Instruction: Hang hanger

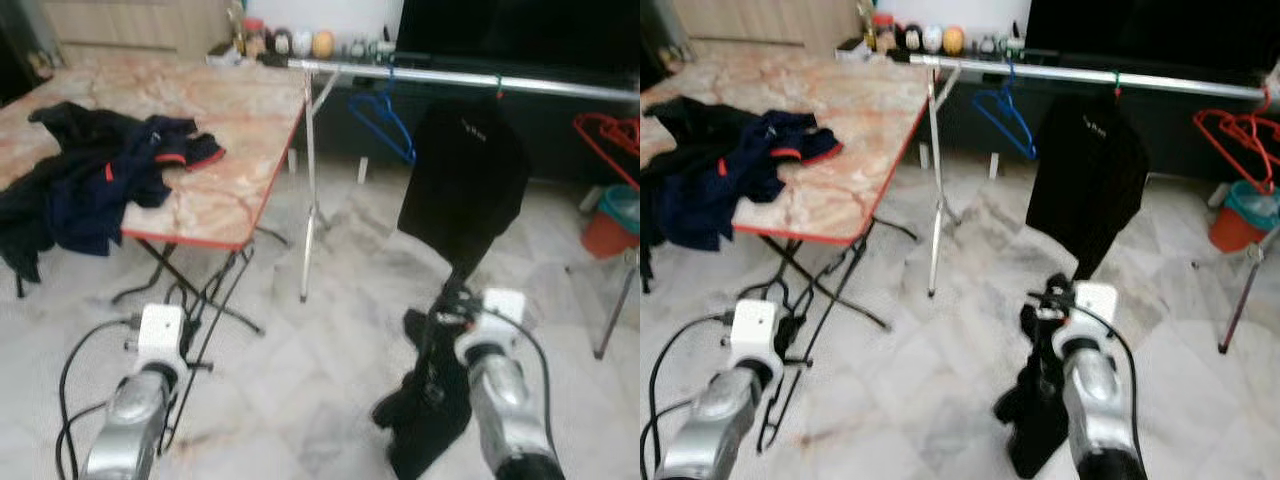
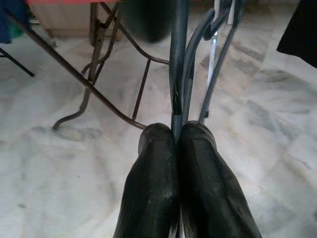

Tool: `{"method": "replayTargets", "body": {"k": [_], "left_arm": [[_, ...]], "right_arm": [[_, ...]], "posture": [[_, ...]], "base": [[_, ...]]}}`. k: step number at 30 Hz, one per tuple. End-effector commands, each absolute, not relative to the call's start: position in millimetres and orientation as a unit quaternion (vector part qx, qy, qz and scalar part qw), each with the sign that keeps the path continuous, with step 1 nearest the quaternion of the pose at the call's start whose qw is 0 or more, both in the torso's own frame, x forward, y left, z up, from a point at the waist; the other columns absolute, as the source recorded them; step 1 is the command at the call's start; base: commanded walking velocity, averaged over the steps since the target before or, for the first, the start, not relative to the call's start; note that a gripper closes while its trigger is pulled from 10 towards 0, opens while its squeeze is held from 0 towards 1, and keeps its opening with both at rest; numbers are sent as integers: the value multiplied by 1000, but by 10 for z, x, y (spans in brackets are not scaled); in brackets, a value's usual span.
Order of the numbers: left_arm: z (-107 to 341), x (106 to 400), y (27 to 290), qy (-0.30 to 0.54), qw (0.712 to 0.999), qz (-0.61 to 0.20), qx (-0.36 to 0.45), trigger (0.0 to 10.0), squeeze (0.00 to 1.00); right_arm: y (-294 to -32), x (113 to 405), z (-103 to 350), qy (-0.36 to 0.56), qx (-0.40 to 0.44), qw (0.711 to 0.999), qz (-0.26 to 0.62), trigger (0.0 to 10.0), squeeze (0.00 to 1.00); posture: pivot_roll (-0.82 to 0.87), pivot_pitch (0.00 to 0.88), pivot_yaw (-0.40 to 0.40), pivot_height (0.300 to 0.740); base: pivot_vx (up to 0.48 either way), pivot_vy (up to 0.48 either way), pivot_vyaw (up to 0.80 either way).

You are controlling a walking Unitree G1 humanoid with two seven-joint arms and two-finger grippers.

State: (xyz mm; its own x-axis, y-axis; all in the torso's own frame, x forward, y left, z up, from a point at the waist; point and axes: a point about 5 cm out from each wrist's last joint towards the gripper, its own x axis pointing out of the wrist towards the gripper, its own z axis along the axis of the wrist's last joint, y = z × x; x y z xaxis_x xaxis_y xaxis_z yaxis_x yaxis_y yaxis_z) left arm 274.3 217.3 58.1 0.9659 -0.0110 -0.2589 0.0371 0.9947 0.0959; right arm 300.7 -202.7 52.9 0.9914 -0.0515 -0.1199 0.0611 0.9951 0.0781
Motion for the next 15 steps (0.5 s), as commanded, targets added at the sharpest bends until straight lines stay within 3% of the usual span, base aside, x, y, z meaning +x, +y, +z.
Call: {"method": "replayTargets", "body": {"k": [1,9,15], "left_arm": [[602,2751,2189,124,991,-4,58,10000,0],[612,2748,2223,124,990,2,61,10000,0],[456,2572,2290,163,979,-28,122,10000,0]], "right_arm": [[-2109,2997,552,53,42,997,-43,10000,0],[-2097,3014,558,53,41,997,-40,10000,0],[-2089,3010,542,56,40,997,-39,10000,0]], "posture": [[24,0,2,719],[29,0,3,719],[32,0,3,719]], "base": [[0,379,0],[0,383,0],[0,395,0]]}}
